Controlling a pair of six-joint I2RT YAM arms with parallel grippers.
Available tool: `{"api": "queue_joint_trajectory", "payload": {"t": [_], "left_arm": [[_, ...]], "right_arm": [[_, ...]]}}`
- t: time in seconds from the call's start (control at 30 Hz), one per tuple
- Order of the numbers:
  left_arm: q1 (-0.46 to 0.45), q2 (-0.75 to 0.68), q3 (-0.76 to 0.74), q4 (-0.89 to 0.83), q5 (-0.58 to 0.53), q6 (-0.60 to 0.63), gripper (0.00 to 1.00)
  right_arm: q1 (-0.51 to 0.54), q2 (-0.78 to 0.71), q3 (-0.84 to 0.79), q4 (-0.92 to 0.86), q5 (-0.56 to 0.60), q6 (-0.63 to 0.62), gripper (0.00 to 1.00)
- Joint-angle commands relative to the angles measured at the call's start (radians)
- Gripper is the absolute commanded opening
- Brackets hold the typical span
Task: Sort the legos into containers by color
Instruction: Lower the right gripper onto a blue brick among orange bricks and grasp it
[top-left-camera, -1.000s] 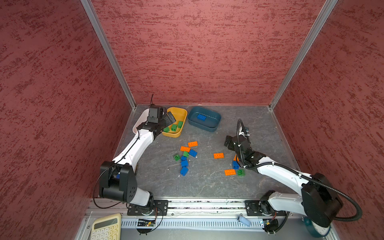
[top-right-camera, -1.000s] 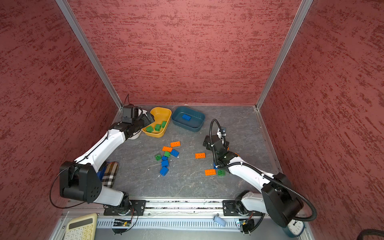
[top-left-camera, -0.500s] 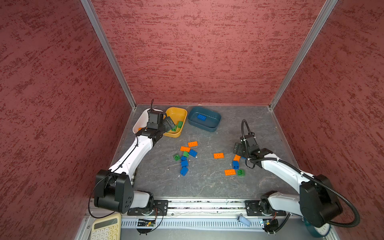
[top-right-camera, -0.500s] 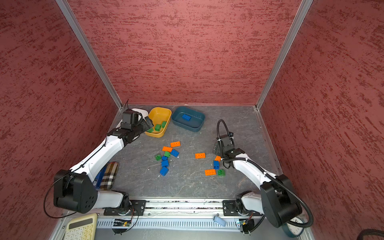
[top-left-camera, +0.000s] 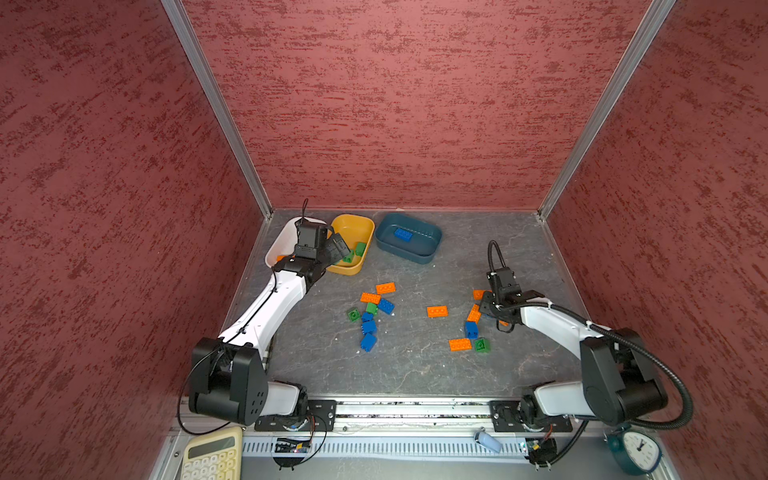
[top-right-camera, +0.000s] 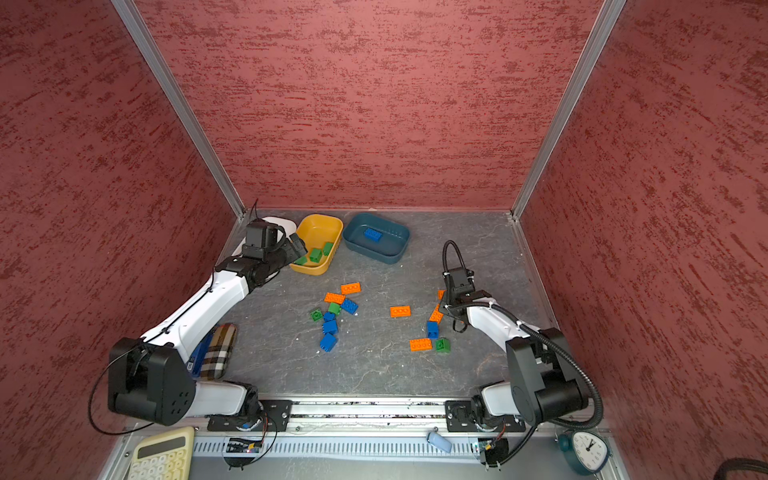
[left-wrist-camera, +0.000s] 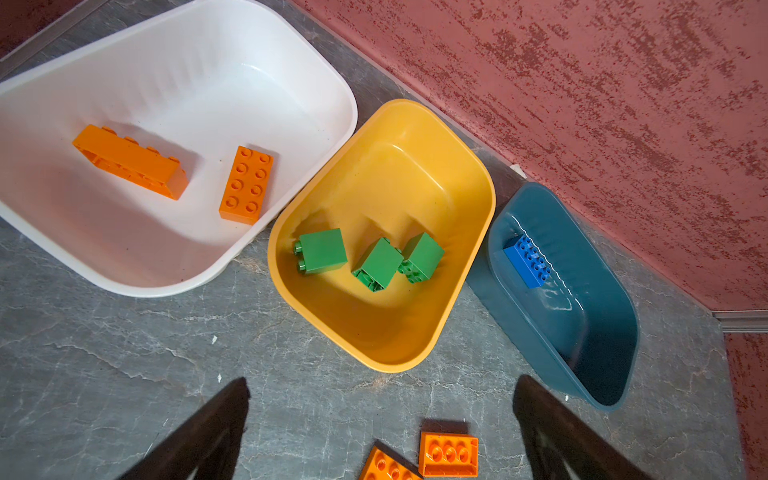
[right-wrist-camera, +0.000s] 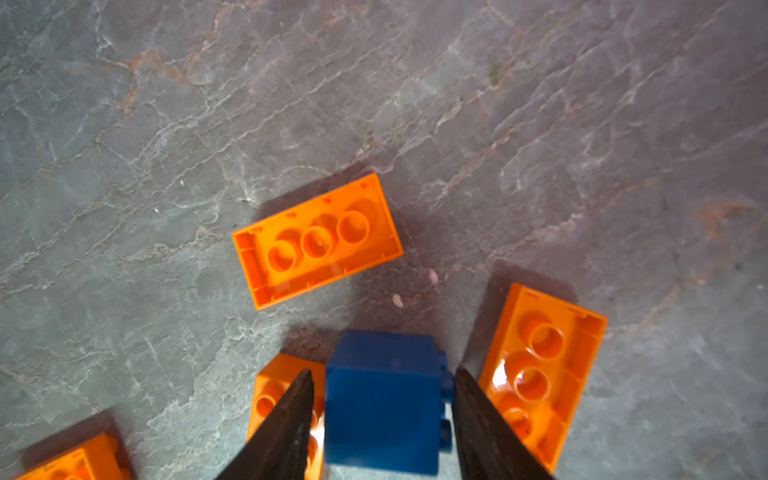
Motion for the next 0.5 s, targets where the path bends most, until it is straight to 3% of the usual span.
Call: {"api": "queue_joint_trajectory", "payload": {"t": [0.0, 0.1, 0.3, 0.47], "left_arm": [[-0.002, 0.013, -0.011, 0.003, -0.003, -0.011, 0.99], [-0.002, 0.019, -0.008, 0.005, 0.000, -0.013, 0.99], [-0.002, 0.017, -0.006, 0.007, 0.003, -0.011, 0.99], [-0.002, 0.006, -0.010, 0.000, -0.002, -0.006, 0.99]], "right_arm": [[-0.005, 0.006, 0.021, 0.023, -0.012, -0.005, 0.48], [-0.004, 0.000, 0.009, 0.039, -0.020, -0.007, 0.46], [-0.005, 0.006, -0.001, 0.044, -0.013, -0.013, 0.51], [-0.005, 0.002, 0.003, 0.052, -0.028, -0.026, 0.43]]}}
